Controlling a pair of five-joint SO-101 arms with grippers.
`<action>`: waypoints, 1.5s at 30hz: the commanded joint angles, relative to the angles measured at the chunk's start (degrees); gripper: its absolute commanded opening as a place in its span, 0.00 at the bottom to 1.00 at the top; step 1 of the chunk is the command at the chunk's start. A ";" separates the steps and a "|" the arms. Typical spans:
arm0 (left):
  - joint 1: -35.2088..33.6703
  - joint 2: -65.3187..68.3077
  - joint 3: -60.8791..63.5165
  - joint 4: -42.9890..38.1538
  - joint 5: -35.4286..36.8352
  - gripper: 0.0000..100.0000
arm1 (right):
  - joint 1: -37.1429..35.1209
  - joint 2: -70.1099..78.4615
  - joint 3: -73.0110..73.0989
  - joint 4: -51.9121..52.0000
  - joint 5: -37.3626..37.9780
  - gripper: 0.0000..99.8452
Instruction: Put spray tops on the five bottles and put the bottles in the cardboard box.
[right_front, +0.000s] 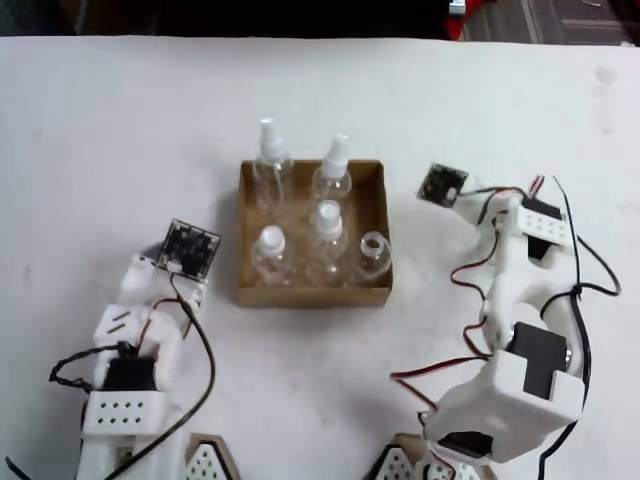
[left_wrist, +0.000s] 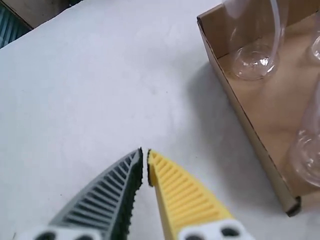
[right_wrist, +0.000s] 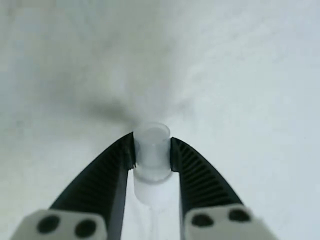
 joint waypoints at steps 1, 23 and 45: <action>0.66 -0.84 -0.62 -1.41 -0.53 0.03 | -1.80 -3.03 -2.11 -0.13 -10.55 0.02; 0.31 -0.84 -0.88 -1.41 -0.53 0.03 | -17.89 -45.14 -17.49 20.18 -48.97 0.02; 0.22 -0.84 -1.76 -1.32 -0.53 0.03 | -37.05 -51.56 -5.27 -2.77 -72.53 0.02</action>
